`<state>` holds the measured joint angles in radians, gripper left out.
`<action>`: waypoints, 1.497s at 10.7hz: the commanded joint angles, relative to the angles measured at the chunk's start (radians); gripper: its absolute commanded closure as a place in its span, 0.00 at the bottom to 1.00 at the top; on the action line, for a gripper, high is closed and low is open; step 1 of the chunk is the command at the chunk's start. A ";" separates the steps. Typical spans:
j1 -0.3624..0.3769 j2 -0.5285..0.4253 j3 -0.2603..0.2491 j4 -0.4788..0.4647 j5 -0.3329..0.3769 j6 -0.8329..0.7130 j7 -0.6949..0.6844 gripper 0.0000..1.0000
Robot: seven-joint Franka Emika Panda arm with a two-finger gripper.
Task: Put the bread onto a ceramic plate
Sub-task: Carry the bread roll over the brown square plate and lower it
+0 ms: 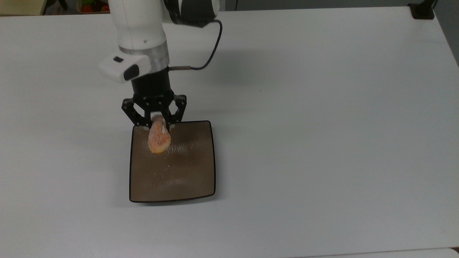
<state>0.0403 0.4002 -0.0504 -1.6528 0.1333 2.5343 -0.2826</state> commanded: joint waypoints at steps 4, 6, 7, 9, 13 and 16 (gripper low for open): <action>0.036 0.152 -0.005 0.028 -0.006 0.185 0.003 0.57; 0.044 0.175 -0.005 0.030 -0.008 0.219 0.003 0.29; 0.044 0.175 -0.005 0.030 -0.020 0.221 0.003 0.23; 0.049 0.175 -0.005 0.027 -0.044 0.219 0.002 0.00; 0.053 0.112 -0.005 0.002 -0.049 0.207 0.019 0.00; 0.049 -0.024 -0.014 -0.027 -0.047 0.055 0.019 0.00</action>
<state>0.0848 0.5117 -0.0508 -1.6302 0.0958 2.7354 -0.2832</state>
